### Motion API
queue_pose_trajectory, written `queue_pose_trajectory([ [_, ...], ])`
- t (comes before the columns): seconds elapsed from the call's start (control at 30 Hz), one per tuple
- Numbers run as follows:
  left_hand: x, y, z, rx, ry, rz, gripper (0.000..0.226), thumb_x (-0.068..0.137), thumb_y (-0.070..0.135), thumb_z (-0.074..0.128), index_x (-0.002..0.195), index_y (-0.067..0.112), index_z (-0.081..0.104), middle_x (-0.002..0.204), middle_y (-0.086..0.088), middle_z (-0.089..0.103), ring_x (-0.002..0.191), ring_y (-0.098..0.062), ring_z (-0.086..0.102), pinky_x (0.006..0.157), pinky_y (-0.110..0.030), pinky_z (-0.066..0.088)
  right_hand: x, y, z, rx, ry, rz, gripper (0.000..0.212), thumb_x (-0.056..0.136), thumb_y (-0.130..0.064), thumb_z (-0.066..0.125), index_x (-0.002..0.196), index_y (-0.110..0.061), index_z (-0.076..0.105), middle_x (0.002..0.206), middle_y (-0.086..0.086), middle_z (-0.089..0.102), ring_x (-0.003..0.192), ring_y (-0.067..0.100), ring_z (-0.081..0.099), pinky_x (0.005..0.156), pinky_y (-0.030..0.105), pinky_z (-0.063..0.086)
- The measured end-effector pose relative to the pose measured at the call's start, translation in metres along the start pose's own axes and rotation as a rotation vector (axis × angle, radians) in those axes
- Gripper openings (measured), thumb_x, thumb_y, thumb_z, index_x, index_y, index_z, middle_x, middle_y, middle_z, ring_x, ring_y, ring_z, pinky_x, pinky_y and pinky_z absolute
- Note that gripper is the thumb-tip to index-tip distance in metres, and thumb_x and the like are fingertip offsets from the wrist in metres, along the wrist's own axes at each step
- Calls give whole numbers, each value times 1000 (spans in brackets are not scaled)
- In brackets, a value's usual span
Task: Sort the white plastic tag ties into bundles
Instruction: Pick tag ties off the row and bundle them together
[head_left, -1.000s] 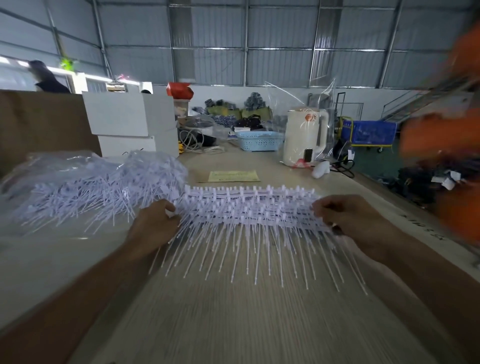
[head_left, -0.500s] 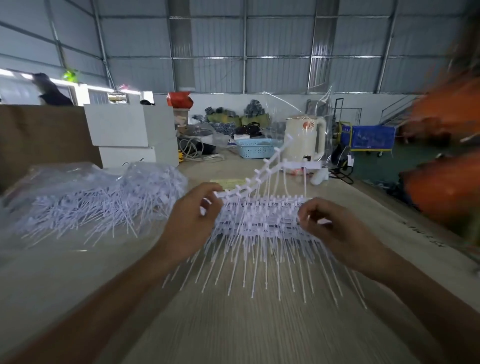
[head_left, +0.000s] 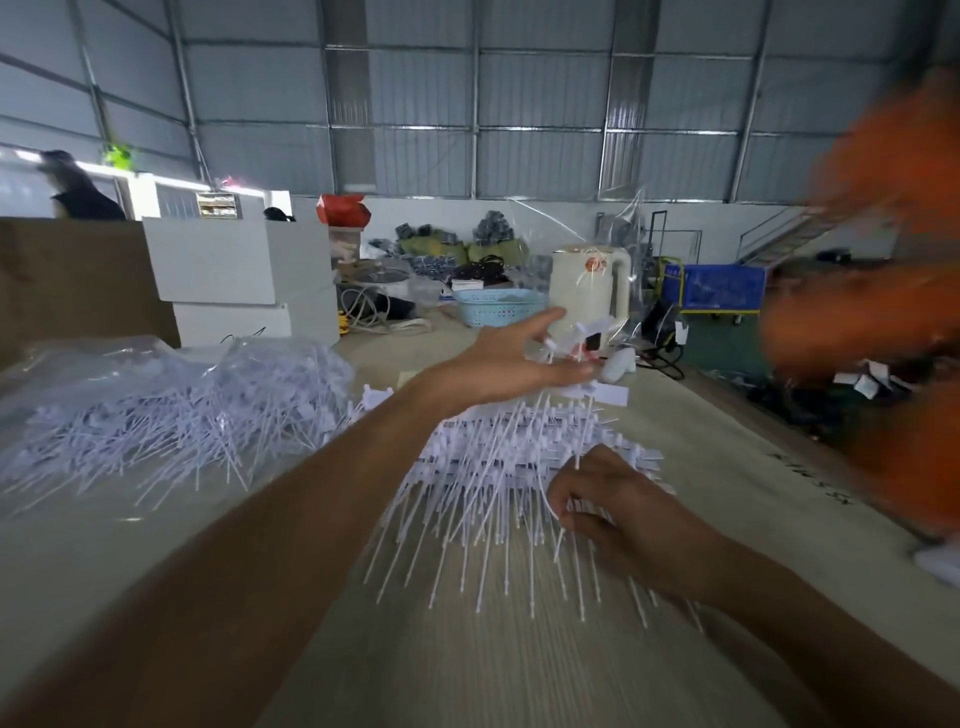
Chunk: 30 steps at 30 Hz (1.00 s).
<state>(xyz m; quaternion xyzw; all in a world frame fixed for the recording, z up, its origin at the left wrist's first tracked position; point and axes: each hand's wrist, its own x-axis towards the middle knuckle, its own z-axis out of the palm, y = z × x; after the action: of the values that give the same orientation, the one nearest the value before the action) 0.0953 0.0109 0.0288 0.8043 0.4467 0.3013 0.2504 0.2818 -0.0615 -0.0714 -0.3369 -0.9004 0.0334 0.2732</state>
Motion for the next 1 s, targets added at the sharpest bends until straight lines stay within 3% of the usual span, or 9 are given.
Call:
queue_pose_trajectory([
  [0.07, 9, 6, 5, 51, -28, -14, 80, 75, 62, 75, 146, 37, 45, 147, -1, 48, 128, -23, 48, 110, -44, 39, 0, -1, -1, -3, 1, -1, 22, 89, 3, 62, 87, -18, 58, 90, -9, 56, 94, 11, 46, 83, 36, 43],
  [0.13, 14, 11, 4, 37, 11, 0, 58, 79, 52, 77, 131, 31, 59, 132, 3, 57, 116, -19, 55, 98, -37, 46, -1, -1, -2, 21, 13, 5, 19, 90, 2, 62, 86, -17, 59, 90, -7, 58, 93, 14, 49, 82, 37, 44],
  [0.23, 16, 13, -5, -30, 112, 38, 42, 87, 40, 72, 123, 24, 60, 110, 10, 58, 95, -7, 57, 72, -25, 43, -1, -3, -5, 148, 47, 94, 15, 92, -3, 62, 85, -16, 58, 85, -6, 60, 80, 14, 56, 74, 37, 49],
  [0.33, 10, 9, -24, -138, 301, 79, 19, 96, 27, 62, 114, 22, 61, 100, 6, 62, 84, -9, 59, 70, -26, 47, -2, -1, -9, 228, 120, 220, 15, 93, -9, 63, 83, -20, 61, 81, -11, 62, 62, 13, 57, 61, 35, 49],
  [0.47, -4, 9, -51, -295, 500, 134, 5, 99, 19, 58, 103, 19, 61, 91, 3, 61, 76, -11, 58, 69, -25, 51, -2, 5, -11, 73, 168, 319, 13, 96, -24, 61, 83, -23, 63, 85, -10, 65, 70, 7, 58, 67, 31, 48],
  [0.6, -15, 24, -79, -371, 631, 208, 16, 98, 16, 57, 111, 13, 67, 97, -1, 67, 78, -12, 60, 70, -26, 54, -6, 12, -17, -113, 186, 372, 17, 97, -41, 54, 86, -31, 62, 85, -16, 65, 72, 0, 58, 64, 25, 42],
  [0.73, -29, 43, -99, -402, 666, 315, 16, 97, 12, 53, 103, 12, 68, 95, -6, 67, 80, -15, 60, 69, -26, 53, -8, 20, -21, -236, 304, 420, 32, 94, -58, 41, 98, -34, 63, 94, -14, 61, 76, 8, 57, 64, 28, 41],
  [0.9, -42, 56, -111, -543, 641, 427, 19, 96, 7, 46, 101, 8, 64, 89, -8, 65, 81, -20, 60, 70, -33, 52, -8, 19, -20, -131, 291, 444, 37, 88, -68, 34, 94, -42, 59, 95, -16, 59, 75, 0, 58, 63, 24, 42],
  [1.0, -50, 52, -109, -598, 613, 443, 22, 95, 2, 43, 96, 7, 64, 89, -11, 66, 83, -22, 61, 67, -30, 51, -5, 10, -17, -77, 265, 441, 34, 87, -67, 34, 93, -44, 58, 95, -18, 58, 78, -2, 57, 68, 25, 46],
])
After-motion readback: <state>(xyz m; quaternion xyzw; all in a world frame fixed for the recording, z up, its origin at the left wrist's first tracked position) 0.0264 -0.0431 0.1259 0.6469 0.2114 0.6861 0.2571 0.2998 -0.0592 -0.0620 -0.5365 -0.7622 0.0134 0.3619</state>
